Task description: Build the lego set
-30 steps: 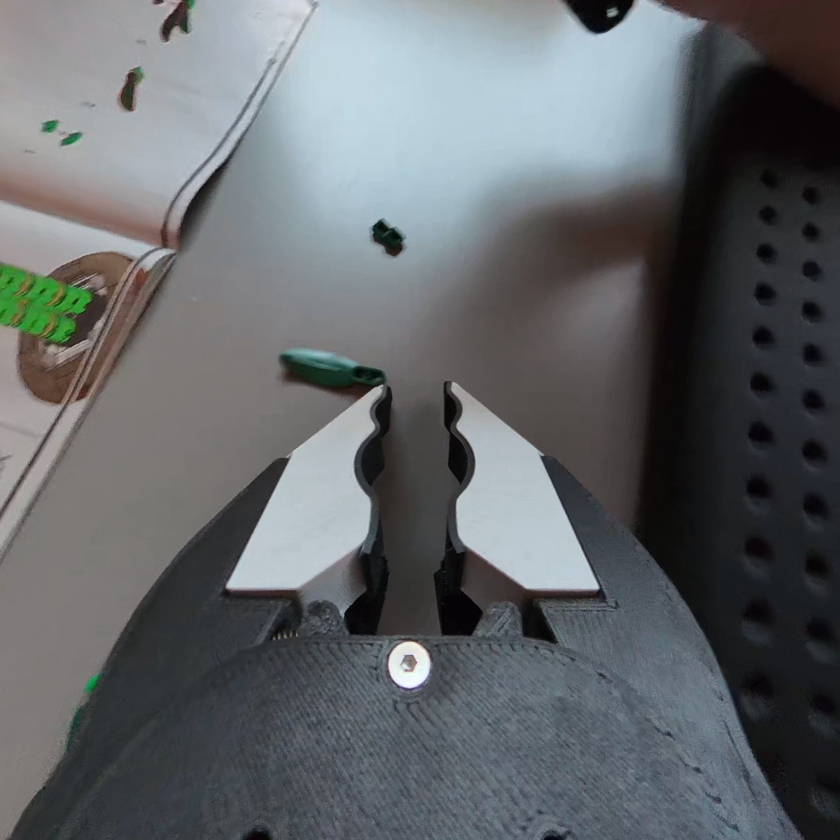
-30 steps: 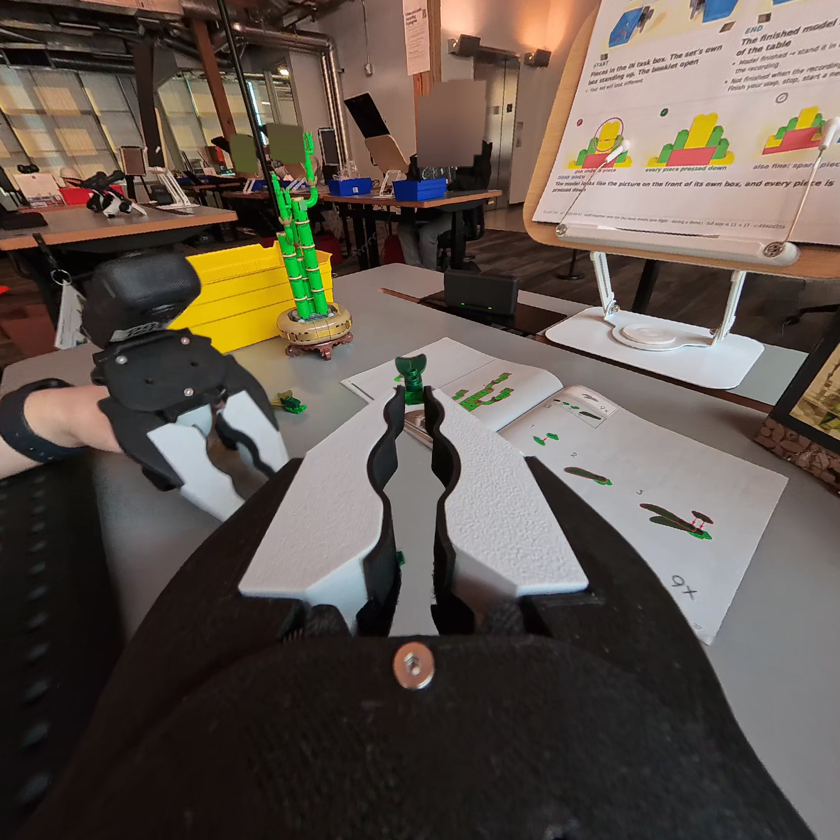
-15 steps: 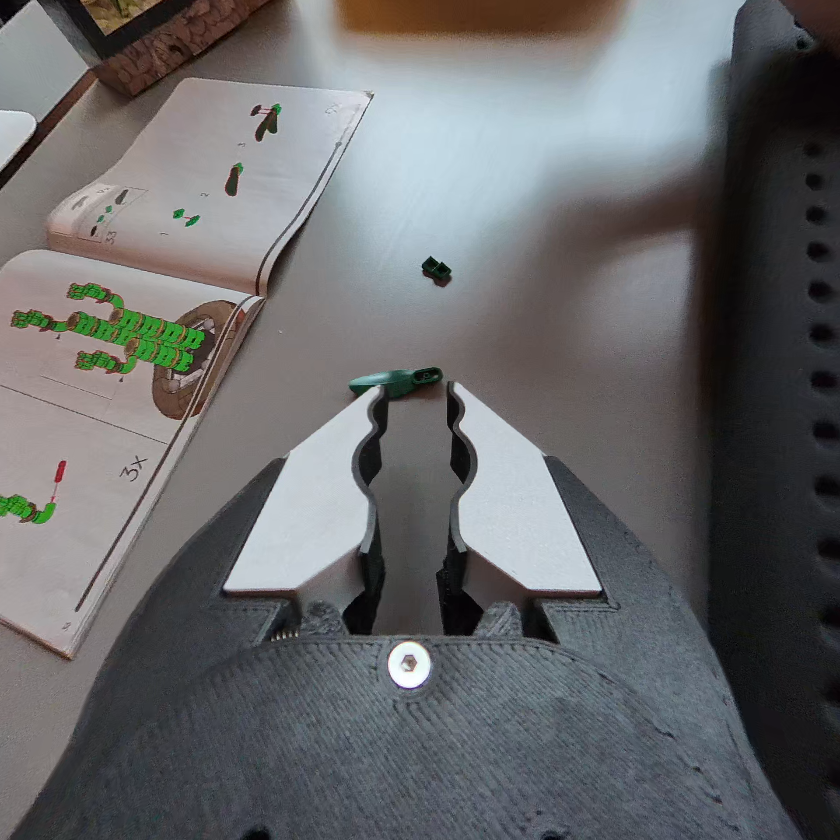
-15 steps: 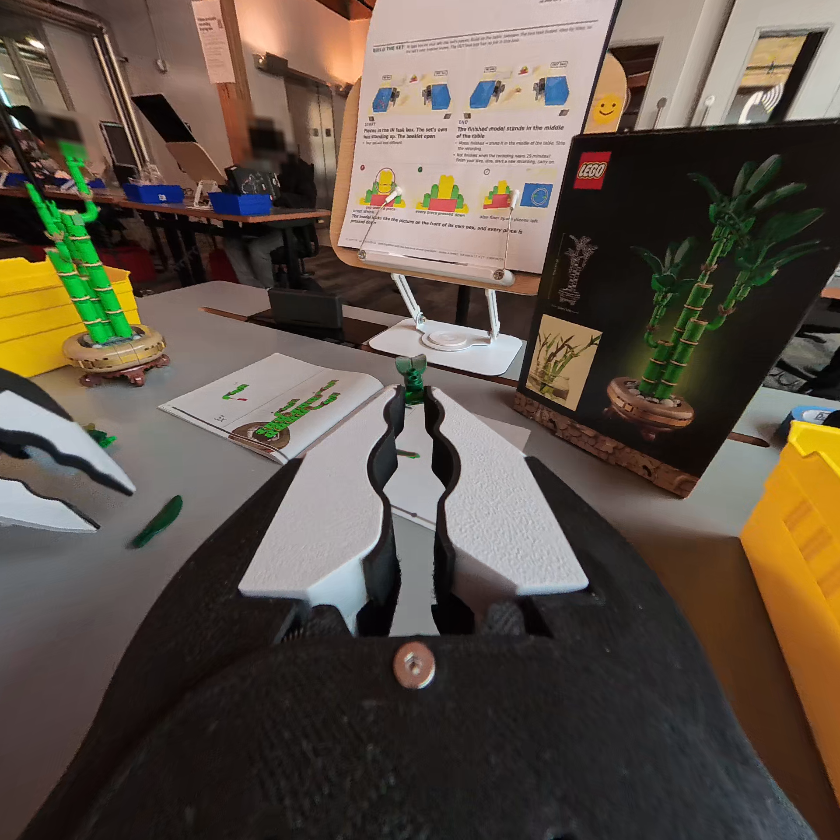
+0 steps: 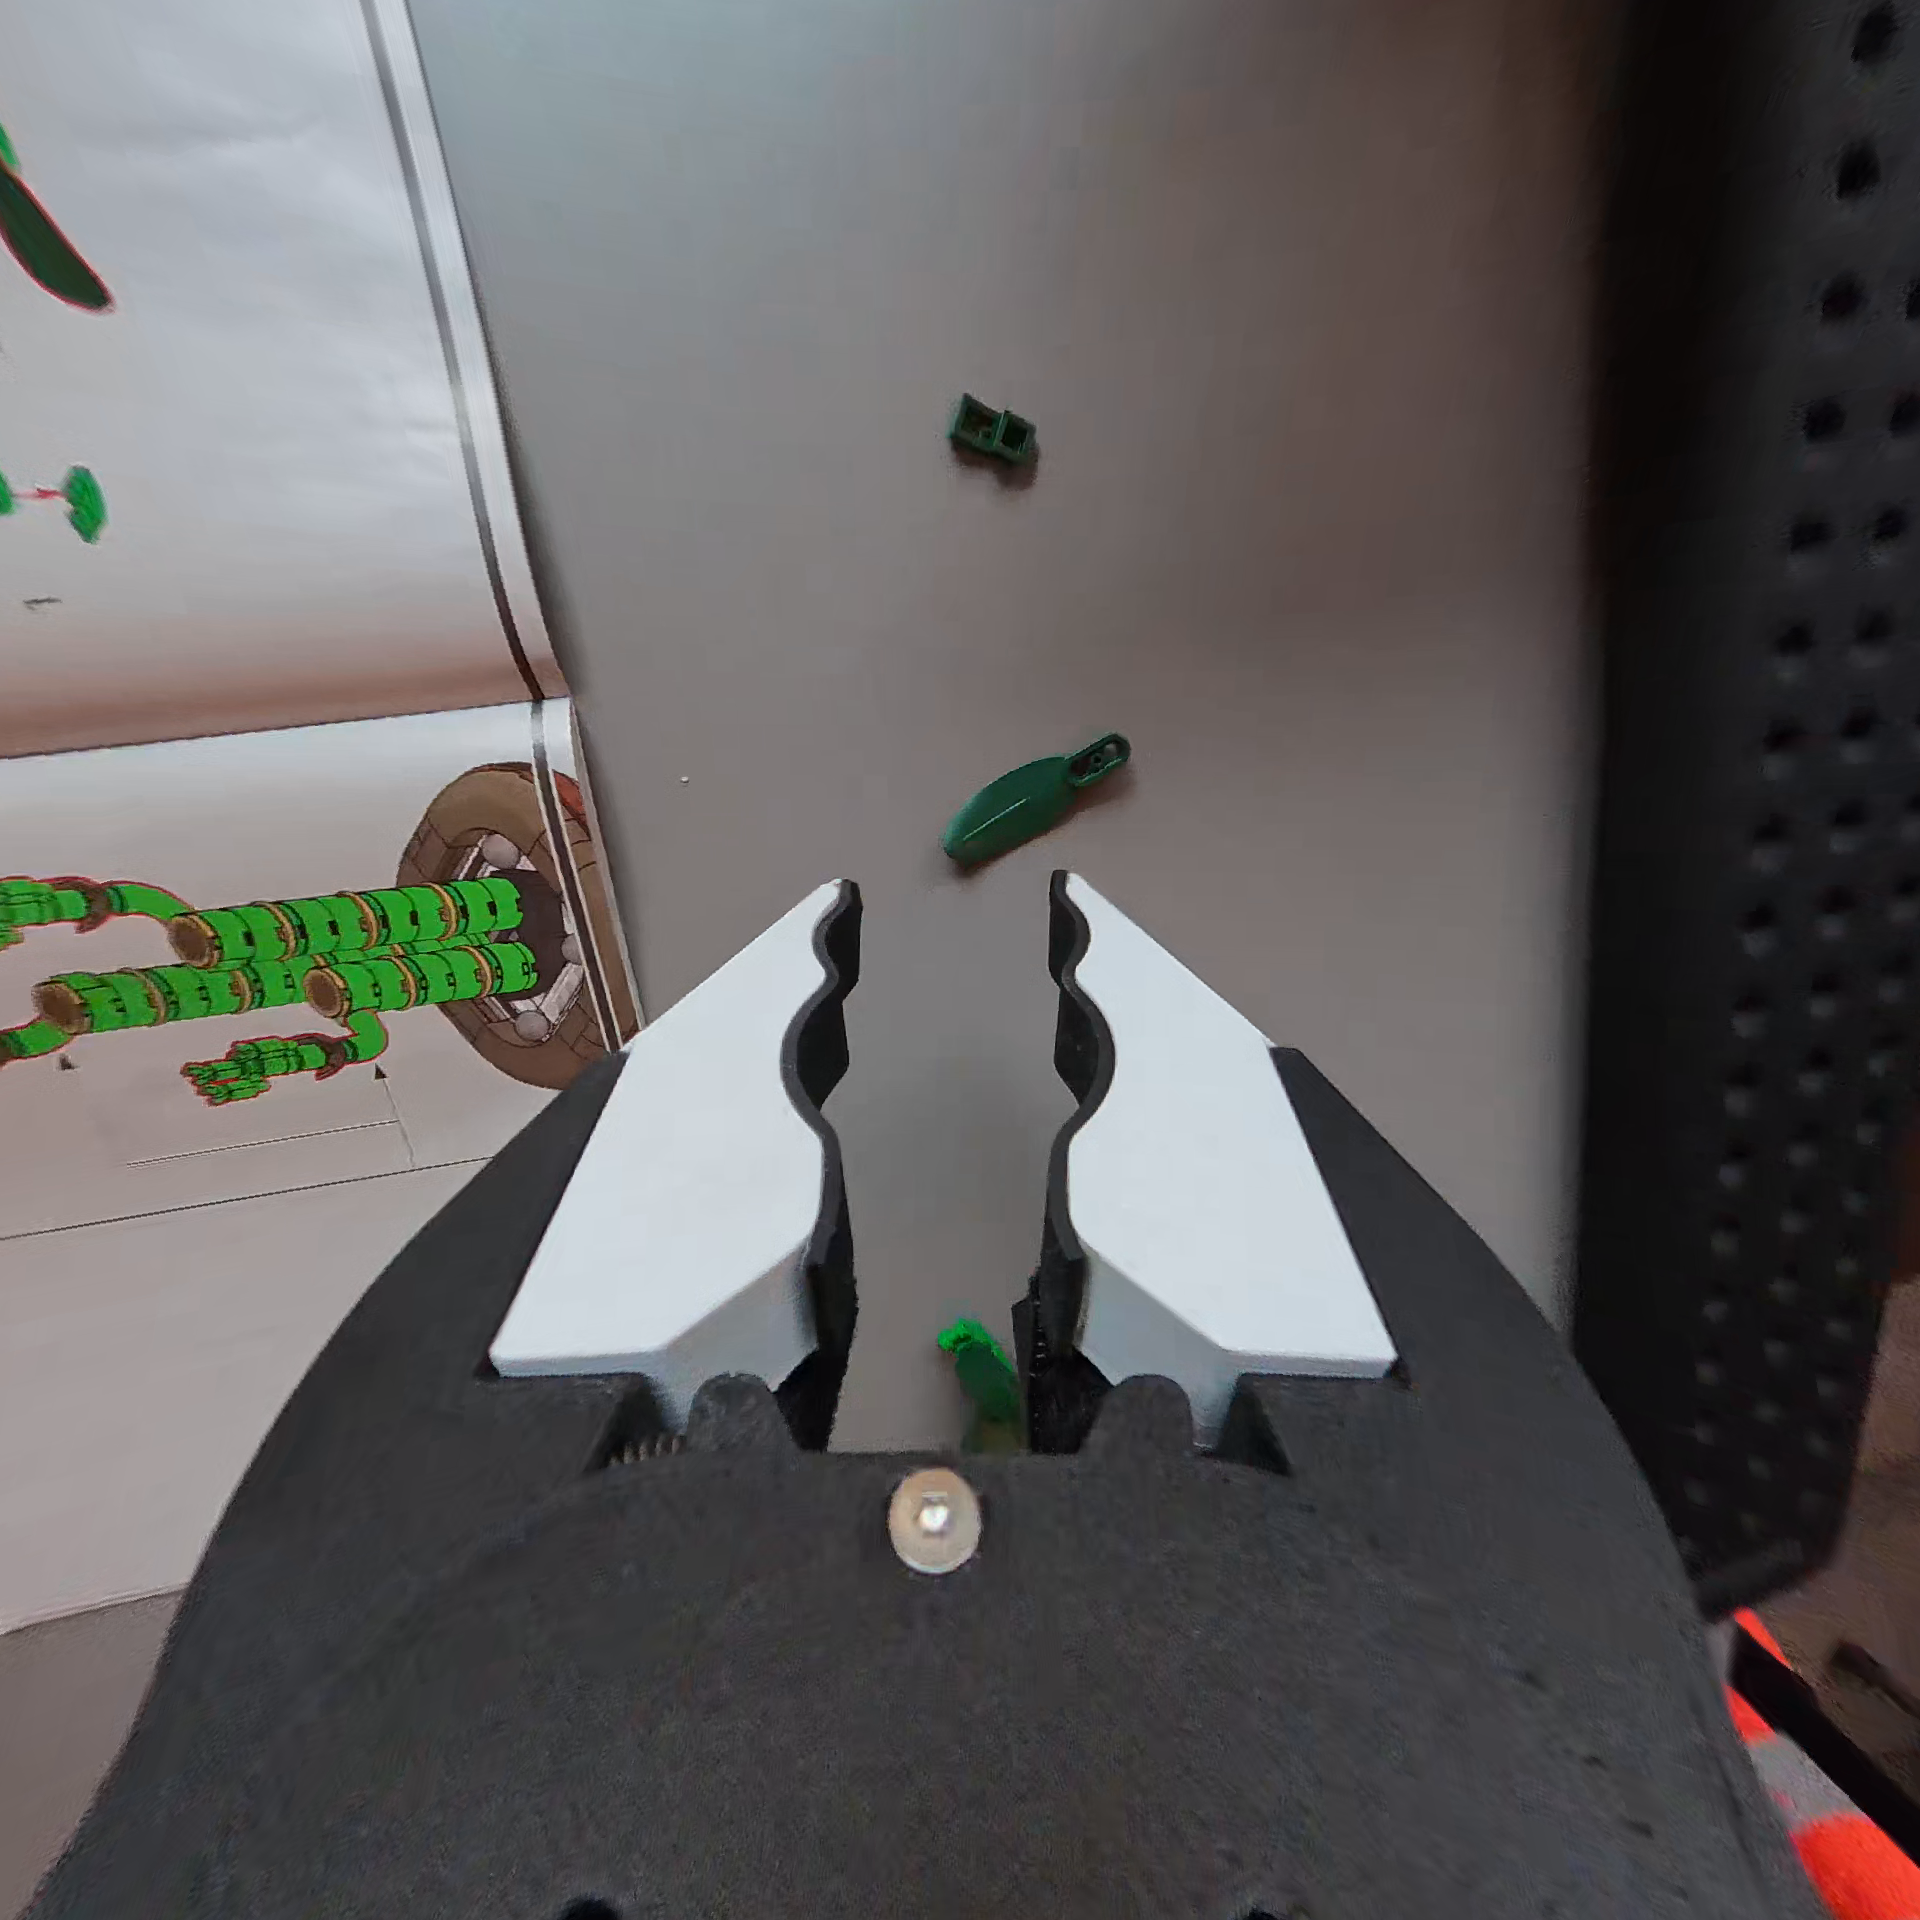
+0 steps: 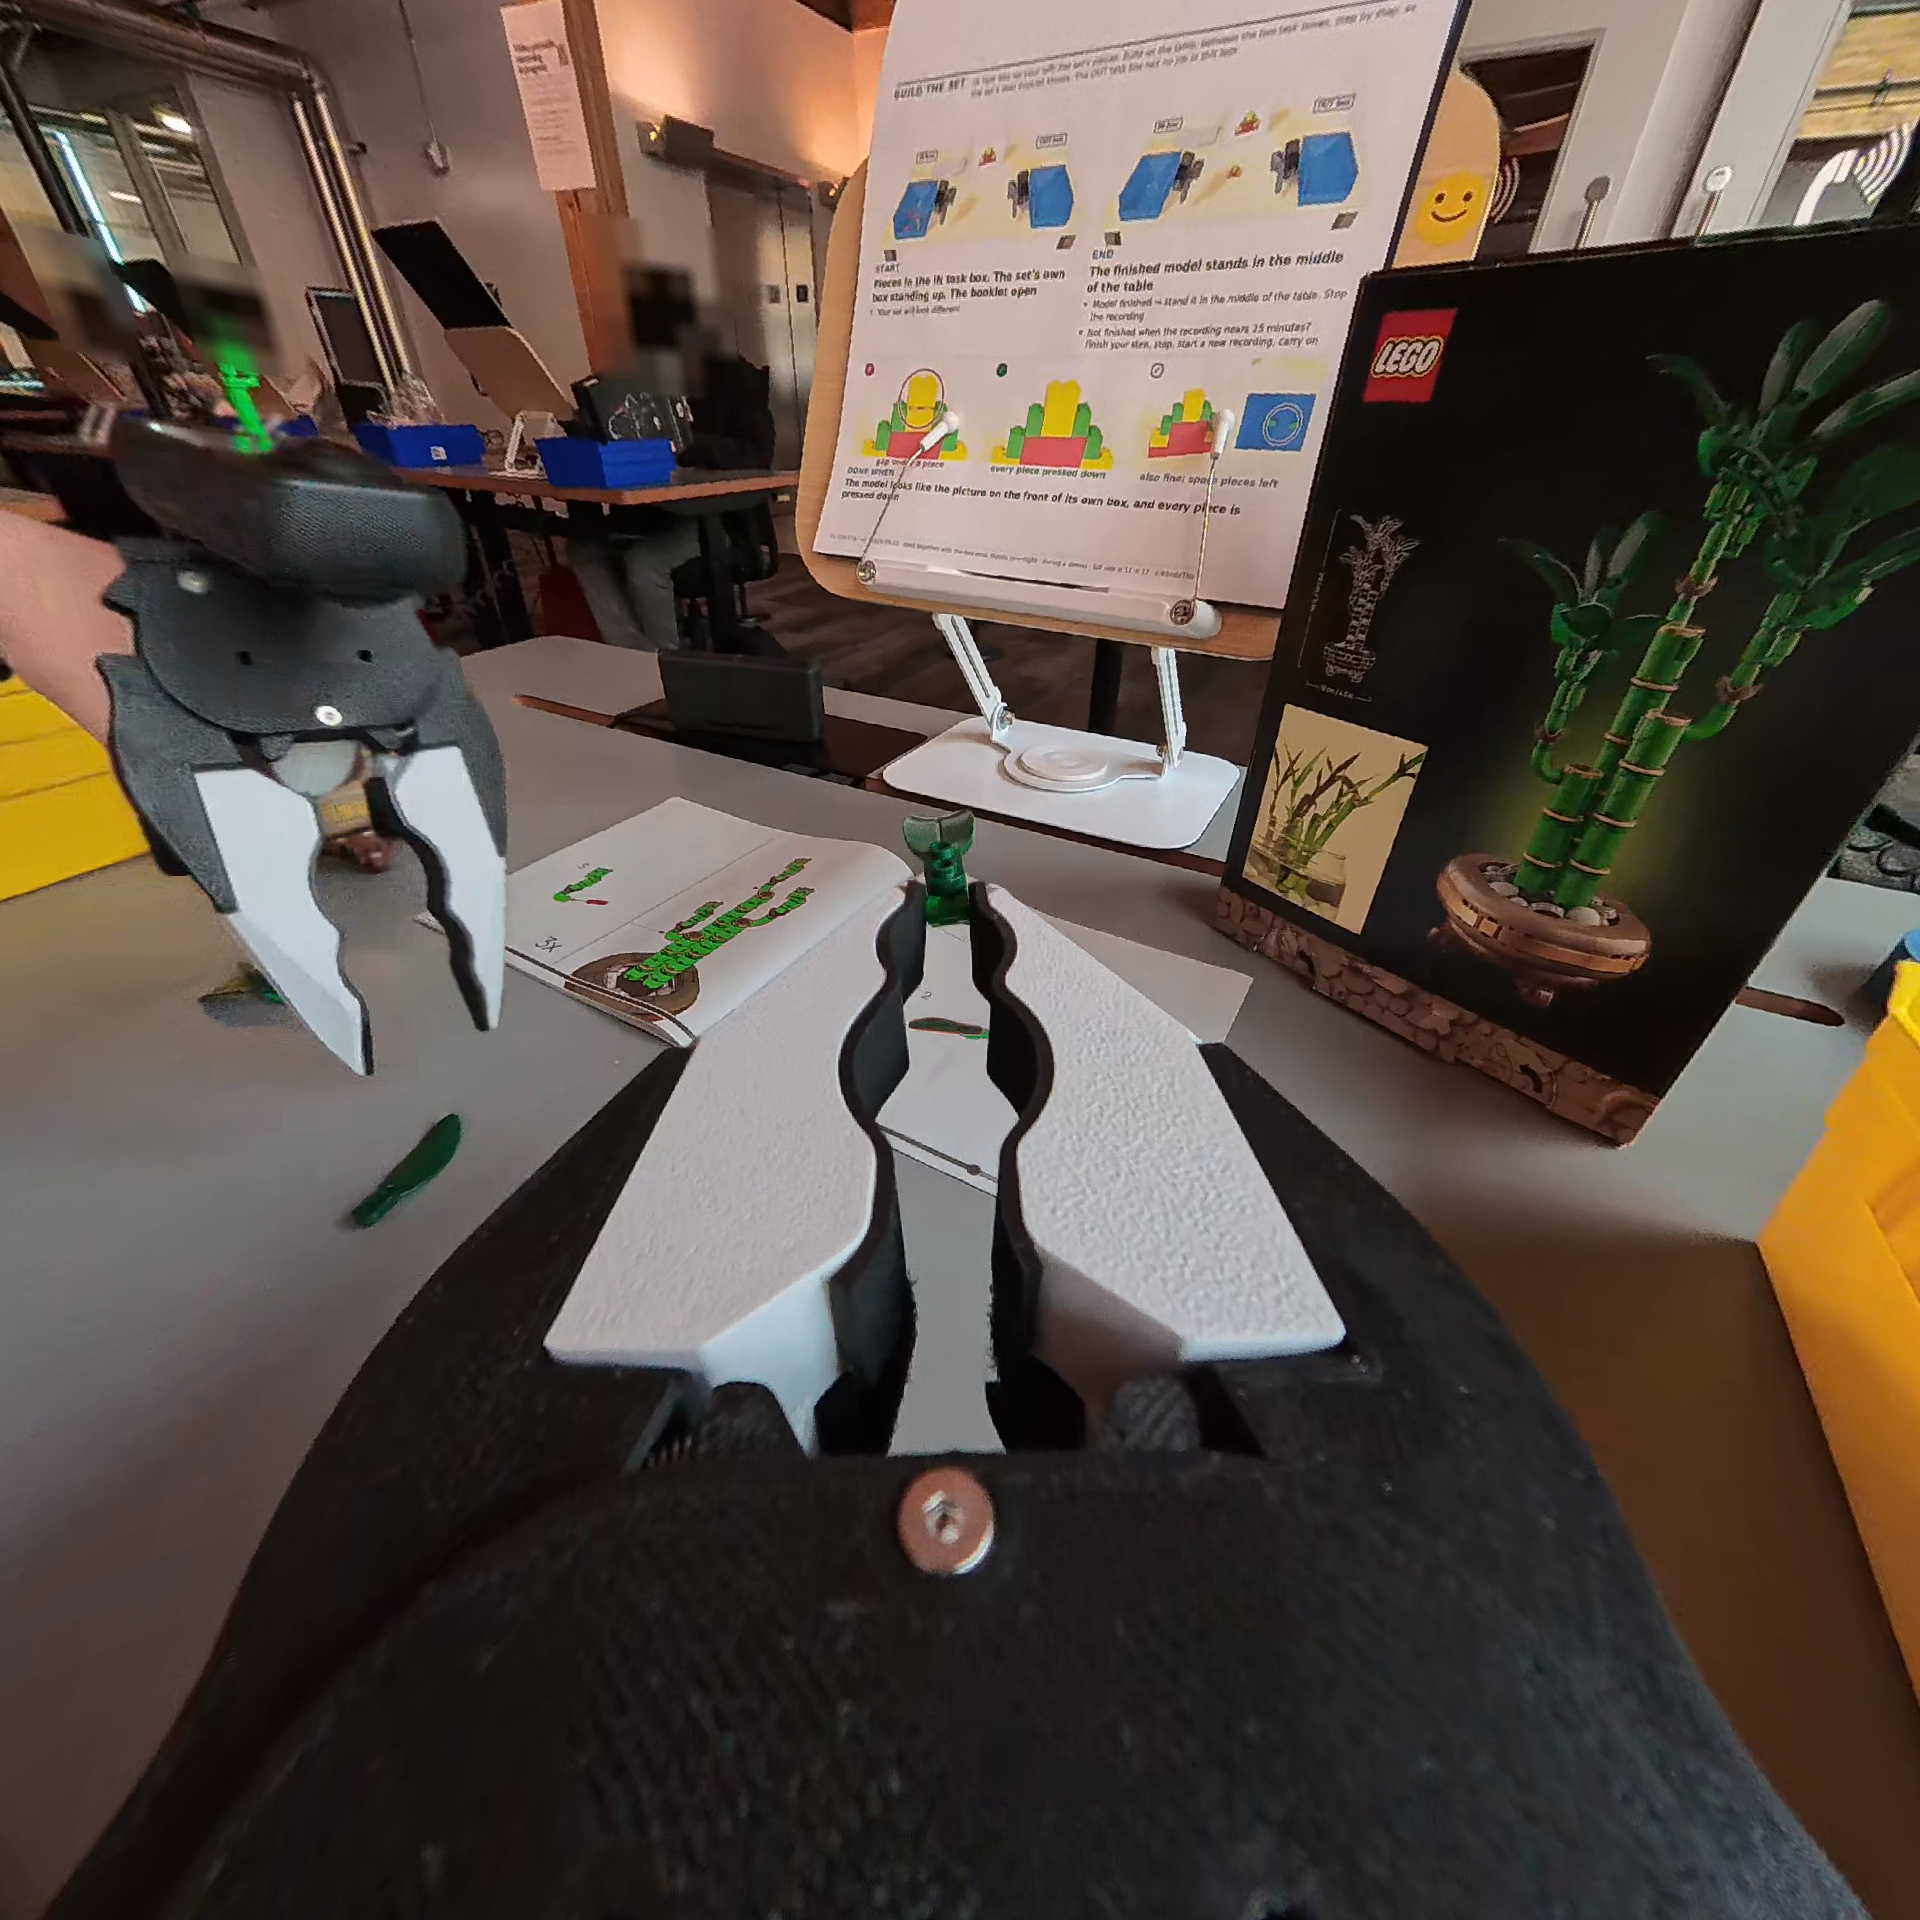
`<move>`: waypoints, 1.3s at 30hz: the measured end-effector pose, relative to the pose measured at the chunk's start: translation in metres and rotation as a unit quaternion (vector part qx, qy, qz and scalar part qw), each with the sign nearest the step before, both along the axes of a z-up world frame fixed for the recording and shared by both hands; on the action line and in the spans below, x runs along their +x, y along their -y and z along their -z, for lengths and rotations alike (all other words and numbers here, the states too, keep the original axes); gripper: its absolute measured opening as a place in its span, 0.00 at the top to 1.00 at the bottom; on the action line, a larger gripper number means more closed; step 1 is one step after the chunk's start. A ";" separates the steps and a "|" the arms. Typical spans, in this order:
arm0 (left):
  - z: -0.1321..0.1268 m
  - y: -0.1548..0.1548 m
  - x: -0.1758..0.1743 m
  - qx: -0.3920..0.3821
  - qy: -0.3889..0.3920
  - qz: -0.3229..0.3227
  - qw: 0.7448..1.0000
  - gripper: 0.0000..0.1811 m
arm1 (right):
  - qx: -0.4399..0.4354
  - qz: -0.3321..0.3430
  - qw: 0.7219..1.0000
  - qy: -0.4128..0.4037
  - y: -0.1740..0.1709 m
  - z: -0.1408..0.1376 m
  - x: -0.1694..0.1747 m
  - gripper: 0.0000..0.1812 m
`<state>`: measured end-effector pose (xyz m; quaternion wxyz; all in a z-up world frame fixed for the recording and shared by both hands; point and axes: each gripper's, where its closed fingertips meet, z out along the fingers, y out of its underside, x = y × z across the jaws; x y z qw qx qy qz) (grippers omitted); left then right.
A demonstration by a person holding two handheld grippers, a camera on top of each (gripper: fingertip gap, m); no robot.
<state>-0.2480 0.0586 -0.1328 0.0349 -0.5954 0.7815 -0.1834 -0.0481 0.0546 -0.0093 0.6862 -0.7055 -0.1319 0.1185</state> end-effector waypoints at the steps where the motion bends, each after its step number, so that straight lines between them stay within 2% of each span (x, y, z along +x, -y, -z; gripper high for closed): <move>1: 0.003 0.000 0.001 -0.011 -0.019 0.000 1.000 0.80 | 0.000 -0.001 1.000 -0.001 0.000 0.000 0.000 0.97; 6: 0.016 0.003 0.002 0.008 -0.050 0.030 0.998 0.80 | 0.000 -0.023 1.000 -0.013 0.003 -0.002 -0.008 0.97; 10: 0.019 0.005 0.003 0.001 -0.055 0.028 0.998 0.84 | 0.006 -0.027 1.000 -0.003 0.005 -0.006 -0.010 0.97; 14: 0.031 -0.003 -0.002 0.059 -0.069 0.055 0.994 0.86 | 0.011 -0.044 0.999 -0.025 0.008 -0.010 -0.015 0.97; 20: 0.032 -0.002 -0.001 0.069 -0.061 0.058 0.994 0.90 | 0.006 -0.056 0.998 -0.020 0.008 -0.008 -0.022 0.96; 23: 0.032 0.003 -0.004 0.055 -0.063 0.062 0.995 0.94 | 0.004 -0.059 0.998 -0.017 0.008 -0.007 -0.024 0.96; 26: 0.030 -0.002 -0.003 0.050 -0.052 0.058 0.996 0.90 | -0.001 -0.063 0.998 -0.017 0.007 -0.005 -0.025 0.97; 29: 0.026 0.002 0.004 0.009 -0.042 0.045 0.998 0.86 | -0.004 -0.066 0.998 -0.017 0.007 -0.003 -0.027 0.96; 34: 0.029 0.003 0.002 -0.026 -0.089 0.015 0.996 0.87 | -0.007 -0.066 0.998 -0.011 0.007 -0.001 -0.027 0.97; 39: 0.030 0.005 0.001 -0.028 -0.095 0.014 0.995 0.91 | -0.008 -0.074 0.997 -0.005 0.008 0.000 -0.031 0.97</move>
